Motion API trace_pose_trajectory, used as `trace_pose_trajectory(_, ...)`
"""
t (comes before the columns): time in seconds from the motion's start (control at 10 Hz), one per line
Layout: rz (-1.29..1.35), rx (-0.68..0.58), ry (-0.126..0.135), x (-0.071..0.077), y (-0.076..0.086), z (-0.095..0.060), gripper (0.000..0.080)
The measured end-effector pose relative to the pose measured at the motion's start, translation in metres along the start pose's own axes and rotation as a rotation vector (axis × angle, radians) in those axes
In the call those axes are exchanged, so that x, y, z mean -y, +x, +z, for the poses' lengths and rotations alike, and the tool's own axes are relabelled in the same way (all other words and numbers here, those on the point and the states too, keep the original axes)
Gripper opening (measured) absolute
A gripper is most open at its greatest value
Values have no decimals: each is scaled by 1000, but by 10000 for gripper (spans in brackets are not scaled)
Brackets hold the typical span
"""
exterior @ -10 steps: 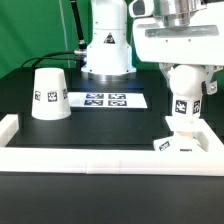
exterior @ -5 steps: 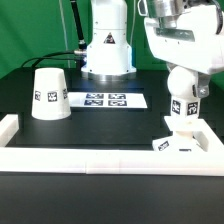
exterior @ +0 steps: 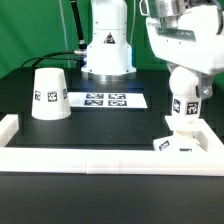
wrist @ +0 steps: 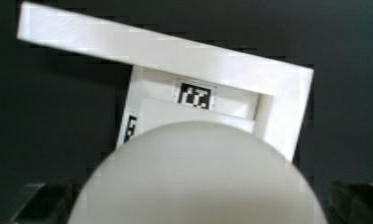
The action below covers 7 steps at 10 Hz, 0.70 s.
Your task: Assemble lamp
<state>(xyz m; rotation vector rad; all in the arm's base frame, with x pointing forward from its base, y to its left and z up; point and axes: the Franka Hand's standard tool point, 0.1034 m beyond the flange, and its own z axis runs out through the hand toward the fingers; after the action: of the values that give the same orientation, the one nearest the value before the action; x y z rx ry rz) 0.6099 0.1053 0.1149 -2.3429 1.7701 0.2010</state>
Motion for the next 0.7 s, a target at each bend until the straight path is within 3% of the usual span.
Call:
trace_pose_trajectory(0.3, -287, -4, -13, 1, -1, -3, 698)
trace_pose_trajectory(0.7, -530, -2, -13, 1, 0, -3, 698)
